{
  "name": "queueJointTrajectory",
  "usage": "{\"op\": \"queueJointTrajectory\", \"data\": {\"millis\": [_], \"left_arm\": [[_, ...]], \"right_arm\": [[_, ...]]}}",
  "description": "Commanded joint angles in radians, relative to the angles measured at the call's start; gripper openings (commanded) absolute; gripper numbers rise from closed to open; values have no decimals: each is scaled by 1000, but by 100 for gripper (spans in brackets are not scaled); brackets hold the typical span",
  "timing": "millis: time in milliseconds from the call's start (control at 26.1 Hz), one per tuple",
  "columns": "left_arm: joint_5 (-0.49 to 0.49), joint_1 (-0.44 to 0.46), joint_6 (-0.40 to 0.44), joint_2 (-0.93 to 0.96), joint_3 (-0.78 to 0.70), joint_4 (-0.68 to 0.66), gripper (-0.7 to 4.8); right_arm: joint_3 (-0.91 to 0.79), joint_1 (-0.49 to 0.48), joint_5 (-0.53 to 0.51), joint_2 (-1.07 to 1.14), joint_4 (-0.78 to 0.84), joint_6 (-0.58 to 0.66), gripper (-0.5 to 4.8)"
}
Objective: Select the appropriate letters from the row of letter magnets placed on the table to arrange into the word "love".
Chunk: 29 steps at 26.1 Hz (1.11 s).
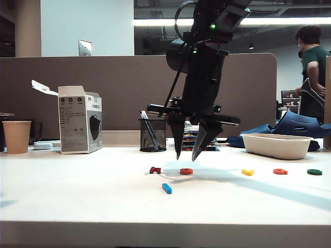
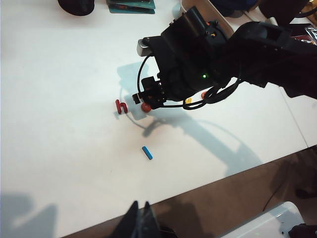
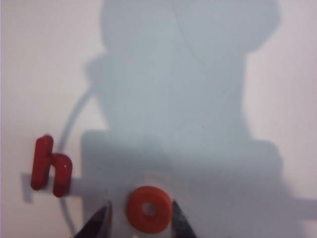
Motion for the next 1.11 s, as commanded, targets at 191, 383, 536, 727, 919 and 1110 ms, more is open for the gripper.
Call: {"op": "queueJointTrajectory", "data": {"millis": [191,383,536,727,919,1110], "left_arm": [[4,0,3,-3,5,6,-5],[4,0,3,-3,5,6,-5],[4,0,3,-2,5,6,-5],[4,0,3,-2,5,6,-5],[4,0,3,-2,5,6,-5],[3,0,10,-2,5,6,-5]], "right_arm": [[4,3,20,-4,-42,-48,11],[4,2,20,-4,-43,-52,-2],[4,3,19,-3,-26,-52,-2],[4,3,17,2,-26,-52,-2],[3,3,-10,14,-27,-53,-2],[3,3,-11,28,-28,-53,-2]]}}
